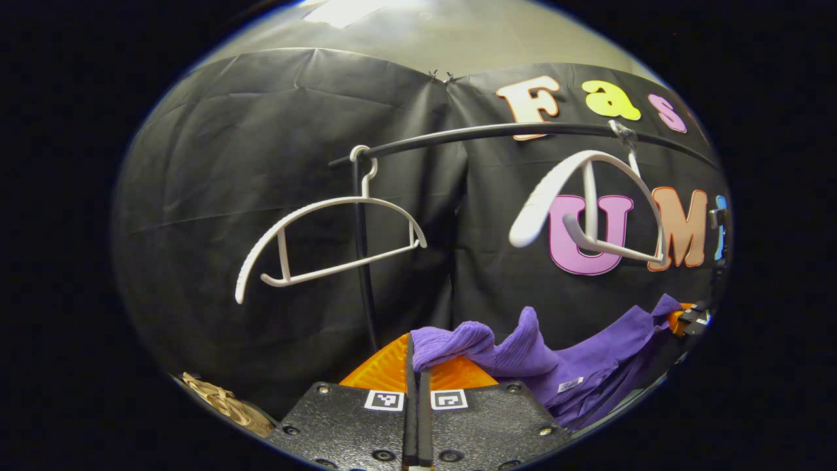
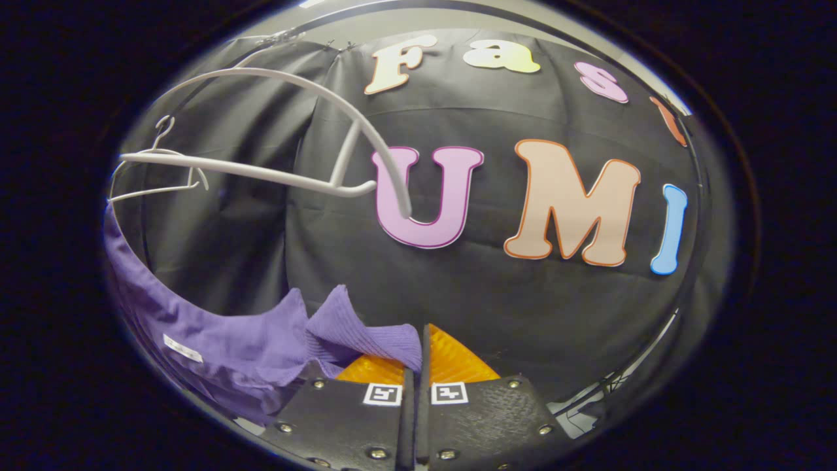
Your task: Grasp the clothes on the hanger with both hands and then place them into the laundry hamper below.
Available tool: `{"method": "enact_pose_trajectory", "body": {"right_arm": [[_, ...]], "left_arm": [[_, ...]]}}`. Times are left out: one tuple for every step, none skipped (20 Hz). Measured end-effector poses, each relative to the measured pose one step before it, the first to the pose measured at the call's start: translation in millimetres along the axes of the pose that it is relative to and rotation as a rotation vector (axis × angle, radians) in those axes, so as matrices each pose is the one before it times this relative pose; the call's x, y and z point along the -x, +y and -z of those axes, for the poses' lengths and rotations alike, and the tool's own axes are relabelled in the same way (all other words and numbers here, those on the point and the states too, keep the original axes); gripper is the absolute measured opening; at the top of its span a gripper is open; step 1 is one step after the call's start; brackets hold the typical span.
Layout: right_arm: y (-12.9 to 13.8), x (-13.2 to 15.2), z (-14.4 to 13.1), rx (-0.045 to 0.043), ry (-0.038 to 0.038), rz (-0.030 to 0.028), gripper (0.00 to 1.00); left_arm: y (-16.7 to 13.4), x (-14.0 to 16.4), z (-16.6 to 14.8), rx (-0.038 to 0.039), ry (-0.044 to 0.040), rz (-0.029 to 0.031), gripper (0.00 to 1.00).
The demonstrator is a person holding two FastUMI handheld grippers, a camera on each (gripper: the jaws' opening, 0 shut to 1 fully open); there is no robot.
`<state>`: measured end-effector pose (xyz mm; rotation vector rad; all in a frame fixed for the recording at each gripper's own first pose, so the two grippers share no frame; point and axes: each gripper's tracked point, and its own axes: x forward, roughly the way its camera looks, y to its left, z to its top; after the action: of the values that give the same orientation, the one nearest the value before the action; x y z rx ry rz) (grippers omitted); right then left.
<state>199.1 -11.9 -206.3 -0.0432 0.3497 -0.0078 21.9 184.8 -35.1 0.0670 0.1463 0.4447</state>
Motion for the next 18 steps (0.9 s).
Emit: {"method": "enact_pose_trajectory", "body": {"right_arm": [[8.05,3.18,1.67,0.00259,0.00183,-0.01643,0.02],[6.2,2.93,0.33,0.00155,0.00102,-0.01392,0.02],[6.98,2.06,1.98,0.00088,0.0013,-0.01397,0.02],[6.59,1.97,0.68,-0.00017,0.00121,-0.01461,0.02],[5.43,1.5,0.94,0.00009,0.00323,-0.01383,0.02],[6.41,1.5,1.43,0.00163,0.00357,-0.01401,0.02],[6.24,2.4,2.29,0.00269,0.00405,-0.01173,0.02],[5.13,2.79,1.44,0.00256,0.00306,-0.01141,0.02],[3.73,1.13,1.61,0.00066,0.00342,-0.01026,0.02],[4.02,1.39,1.44,0.00097,0.00371,-0.0098,0.02],[3.3,1.23,2.54,-0.00079,0.00384,-0.00868,0.02],[3.02,1.44,1.87,-0.00133,0.00385,-0.00729,0.02],[3.24,1.47,2.32,-0.00209,0.00459,-0.00687,0.02],[1.76,0.56,1.92,-0.00038,0.00589,-0.0059,0.02],[2.4,0.99,3.19,0.0007,0.00514,-0.00728,0.02],[2.39,0.41,1.95,0.00164,0.00537,-0.0052,0.02],[2.64,0.97,1.59,0.00018,0.00347,-0.00633,0.02],[2.21,1.11,2.42,-0.00034,0.00544,-0.0075,0.02]], "left_arm": [[-5.68,0.74,3.05,-0.01022,0.00085,0.01353,0.0],[-4.86,2.08,0.38,-0.01134,0.00031,0.0096,0.0],[-5.66,1.18,1.09,-0.01243,0.00265,0.0064,0.0],[-4.75,-0.16,3.24,-0.00833,0.00314,0.01226,0.0],[-6.98,-0.27,2.68,-0.00657,0.00234,0.01281,0.0],[-6.96,0.73,2.85,-0.00616,0.00145,0.01367,0.0],[-6.14,-0.79,1.79,-0.00728,0.00123,0.01342,0.0],[-5.4,-0.35,3.5,-0.00918,0.00315,0.01276,0.0],[-6.17,-0.96,3.25,-0.00977,0.00715,0.01137,0.0],[-5.98,0.03,3.64,-0.00691,0.00621,0.01249,0.01],[-5.71,-1.19,3.11,-0.00553,0.0069,0.01336,0.01],[-5.22,-0.85,3.62,-0.0035,0.00655,0.01355,0.0],[-5.51,-2.06,2.59,-0.00224,0.00557,0.01472,0.0],[-5.52,-2.07,4.72,-0.00262,0.01131,0.01346,0.01],[-4.21,-2.94,3.87,-0.00083,0.01174,0.01212,0.02],[-4.81,-2.13,5.11,0.00086,0.01173,0.01332,0.0],[-5.28,-2.79,4.97,0.0008,0.01169,0.01337,0.01],[-4.67,-2.99,4.25,-0.00142,0.01033,0.01213,0.01]]}}
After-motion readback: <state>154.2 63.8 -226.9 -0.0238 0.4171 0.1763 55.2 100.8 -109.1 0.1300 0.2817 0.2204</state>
